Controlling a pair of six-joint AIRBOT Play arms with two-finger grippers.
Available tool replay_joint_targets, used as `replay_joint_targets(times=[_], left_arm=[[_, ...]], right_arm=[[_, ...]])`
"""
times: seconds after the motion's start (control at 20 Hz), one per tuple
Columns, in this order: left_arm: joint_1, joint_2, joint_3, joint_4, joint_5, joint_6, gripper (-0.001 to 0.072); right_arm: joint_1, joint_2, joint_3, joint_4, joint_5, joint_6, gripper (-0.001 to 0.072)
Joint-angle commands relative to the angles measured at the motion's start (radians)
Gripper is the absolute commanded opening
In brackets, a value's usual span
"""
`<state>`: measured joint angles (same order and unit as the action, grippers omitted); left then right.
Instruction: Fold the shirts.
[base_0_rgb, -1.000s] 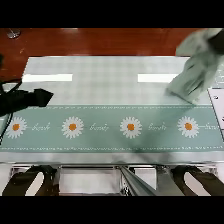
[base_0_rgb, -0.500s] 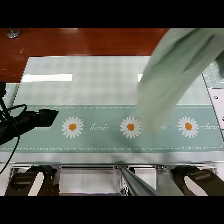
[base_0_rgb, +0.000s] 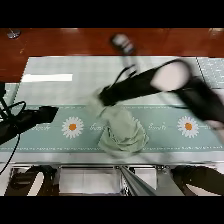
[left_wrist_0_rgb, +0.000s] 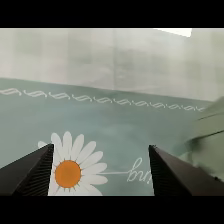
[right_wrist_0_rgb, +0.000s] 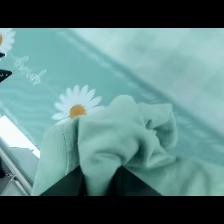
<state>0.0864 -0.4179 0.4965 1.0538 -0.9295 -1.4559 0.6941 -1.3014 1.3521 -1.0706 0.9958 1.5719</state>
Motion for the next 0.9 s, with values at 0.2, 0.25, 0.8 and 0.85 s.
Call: replay_joint_targets(times=[0.2,0.25,0.8,0.85], left_arm=[[0.0,-0.097,0.001,-0.058,-0.029,-0.007,0.0702],[0.0,-0.104,0.001,-0.061,-0.054,-0.007,0.0702],[-0.077,-0.507,0.087,-0.192,-0.245,0.152,0.0702],[-0.117,-0.553,0.106,-0.187,-0.204,0.154,0.0702]], right_arm=[[-0.011,-0.303,-0.052,0.571,-0.019,-0.197,0.0627],[-0.081,-0.278,-0.042,0.57,0.061,-0.204,0.0627],[-1.004,0.425,-0.541,-0.071,0.312,-0.111,0.0626],[-1.042,0.486,-0.658,-0.047,0.293,-0.12,0.0625]])
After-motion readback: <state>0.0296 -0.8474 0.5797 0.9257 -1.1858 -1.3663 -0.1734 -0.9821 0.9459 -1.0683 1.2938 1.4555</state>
